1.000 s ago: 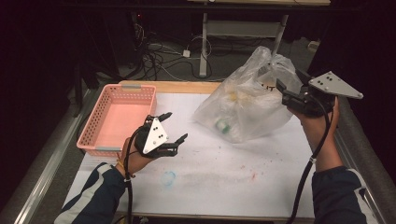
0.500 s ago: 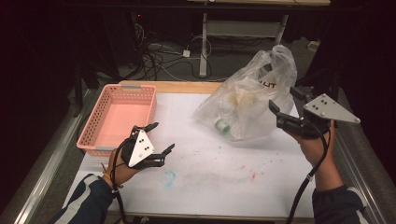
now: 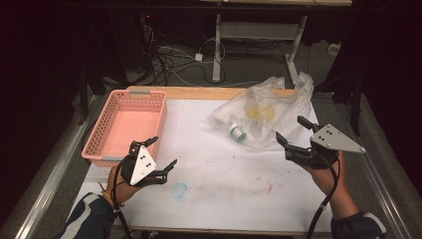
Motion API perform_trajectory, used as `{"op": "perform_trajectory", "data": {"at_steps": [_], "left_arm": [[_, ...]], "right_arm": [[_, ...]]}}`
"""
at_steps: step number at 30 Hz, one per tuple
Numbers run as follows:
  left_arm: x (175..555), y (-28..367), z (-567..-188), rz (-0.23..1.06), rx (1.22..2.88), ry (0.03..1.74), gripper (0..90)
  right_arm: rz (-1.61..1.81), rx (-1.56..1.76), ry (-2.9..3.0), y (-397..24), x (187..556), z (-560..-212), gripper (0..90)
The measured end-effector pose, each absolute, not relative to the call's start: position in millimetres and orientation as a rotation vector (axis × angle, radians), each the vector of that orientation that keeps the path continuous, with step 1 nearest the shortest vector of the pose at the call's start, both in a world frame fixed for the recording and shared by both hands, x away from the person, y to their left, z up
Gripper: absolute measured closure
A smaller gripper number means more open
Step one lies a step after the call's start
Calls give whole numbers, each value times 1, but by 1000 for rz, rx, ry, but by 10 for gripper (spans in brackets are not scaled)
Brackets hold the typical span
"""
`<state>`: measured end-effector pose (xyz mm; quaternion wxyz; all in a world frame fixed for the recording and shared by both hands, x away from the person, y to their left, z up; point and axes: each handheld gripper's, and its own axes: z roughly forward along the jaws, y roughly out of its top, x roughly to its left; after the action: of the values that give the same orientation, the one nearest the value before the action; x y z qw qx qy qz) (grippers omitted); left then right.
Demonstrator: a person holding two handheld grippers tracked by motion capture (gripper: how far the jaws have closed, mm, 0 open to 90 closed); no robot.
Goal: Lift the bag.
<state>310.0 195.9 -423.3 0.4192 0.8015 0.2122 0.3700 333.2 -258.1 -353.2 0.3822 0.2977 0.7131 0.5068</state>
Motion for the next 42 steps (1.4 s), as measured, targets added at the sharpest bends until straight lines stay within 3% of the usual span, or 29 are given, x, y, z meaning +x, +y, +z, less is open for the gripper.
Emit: {"op": "perform_trajectory", "data": {"at_steps": [29, 42], "left_arm": [[292, 213, -456, 852, 2108, 596, 149], [291, 213, -463, 805, 2136, 614, 149]], "right_arm": [[1240, 795, 2004, -264, 291, -451, 195], [1177, 760, 2048, -260, 285, -464, 190]]}}
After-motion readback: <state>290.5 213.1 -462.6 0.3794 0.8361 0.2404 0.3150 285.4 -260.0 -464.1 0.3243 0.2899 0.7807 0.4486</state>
